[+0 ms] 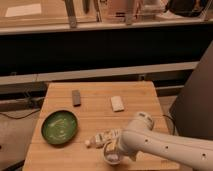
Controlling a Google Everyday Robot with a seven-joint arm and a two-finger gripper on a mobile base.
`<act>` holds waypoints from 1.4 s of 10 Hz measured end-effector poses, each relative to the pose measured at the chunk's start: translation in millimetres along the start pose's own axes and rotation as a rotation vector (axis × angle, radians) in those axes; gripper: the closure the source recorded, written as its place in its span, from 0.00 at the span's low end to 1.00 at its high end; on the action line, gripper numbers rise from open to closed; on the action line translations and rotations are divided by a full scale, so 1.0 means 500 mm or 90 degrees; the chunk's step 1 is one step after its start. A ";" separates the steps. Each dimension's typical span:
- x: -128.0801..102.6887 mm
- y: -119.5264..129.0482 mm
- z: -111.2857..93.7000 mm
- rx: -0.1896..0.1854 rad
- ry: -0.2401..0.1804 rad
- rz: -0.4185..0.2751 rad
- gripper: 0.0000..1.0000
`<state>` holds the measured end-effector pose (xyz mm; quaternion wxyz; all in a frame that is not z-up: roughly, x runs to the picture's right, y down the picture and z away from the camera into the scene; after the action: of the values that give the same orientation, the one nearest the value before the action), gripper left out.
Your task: Pick up the ceramic cup
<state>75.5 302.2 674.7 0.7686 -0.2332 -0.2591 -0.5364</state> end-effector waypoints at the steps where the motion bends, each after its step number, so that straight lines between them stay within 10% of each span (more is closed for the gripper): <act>1: 0.002 0.000 0.002 0.001 -0.003 0.003 0.37; 7: 0.010 0.003 0.002 0.023 -0.025 0.014 0.97; 14: 0.017 0.007 -0.017 0.101 -0.113 0.023 1.00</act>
<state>82.7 292.1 673.3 0.7681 -0.2227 -0.3637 -0.4777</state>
